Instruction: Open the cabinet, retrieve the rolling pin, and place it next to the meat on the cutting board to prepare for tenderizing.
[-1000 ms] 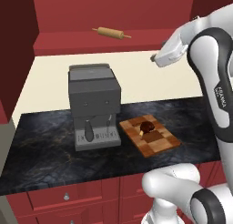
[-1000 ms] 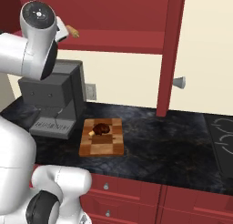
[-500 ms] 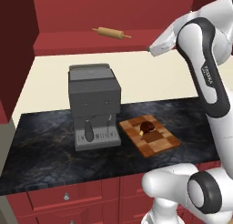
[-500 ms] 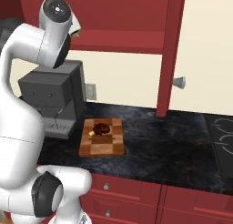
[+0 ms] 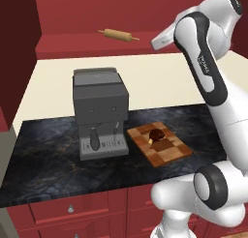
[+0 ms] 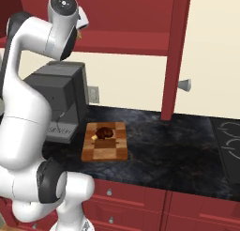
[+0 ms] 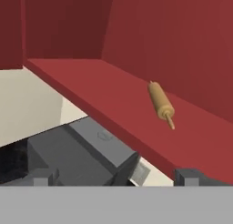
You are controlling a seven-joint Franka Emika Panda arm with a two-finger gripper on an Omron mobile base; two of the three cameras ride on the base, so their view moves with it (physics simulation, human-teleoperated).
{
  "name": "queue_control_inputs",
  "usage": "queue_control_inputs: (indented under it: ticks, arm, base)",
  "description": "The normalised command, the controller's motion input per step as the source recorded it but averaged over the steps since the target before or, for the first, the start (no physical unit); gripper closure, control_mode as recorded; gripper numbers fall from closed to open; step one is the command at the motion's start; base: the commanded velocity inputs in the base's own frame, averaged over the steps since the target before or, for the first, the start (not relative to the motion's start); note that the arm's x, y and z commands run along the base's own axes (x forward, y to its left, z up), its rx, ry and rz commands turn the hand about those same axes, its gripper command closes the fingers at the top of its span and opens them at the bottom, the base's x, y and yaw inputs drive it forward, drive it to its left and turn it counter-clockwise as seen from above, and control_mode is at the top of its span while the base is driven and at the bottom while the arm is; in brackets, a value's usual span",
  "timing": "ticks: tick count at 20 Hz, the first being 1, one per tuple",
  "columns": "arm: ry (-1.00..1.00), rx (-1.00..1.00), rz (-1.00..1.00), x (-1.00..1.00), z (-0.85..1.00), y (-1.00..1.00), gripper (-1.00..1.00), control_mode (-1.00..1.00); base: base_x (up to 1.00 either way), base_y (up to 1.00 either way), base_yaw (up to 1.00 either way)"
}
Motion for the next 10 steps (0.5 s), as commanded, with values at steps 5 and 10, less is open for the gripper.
queue_control_inputs:
  ticks: [5,10]
  arm:
    - [0.0,0.0,-0.17,0.4,0.0,0.02,-1.0,-1.0]
    - [0.0,0.02,-0.15,0.35,0.0,0.0,-1.0,-1.0]
  base:
    - [0.0,0.0,0.0]
    - [0.0,0.0,0.0]
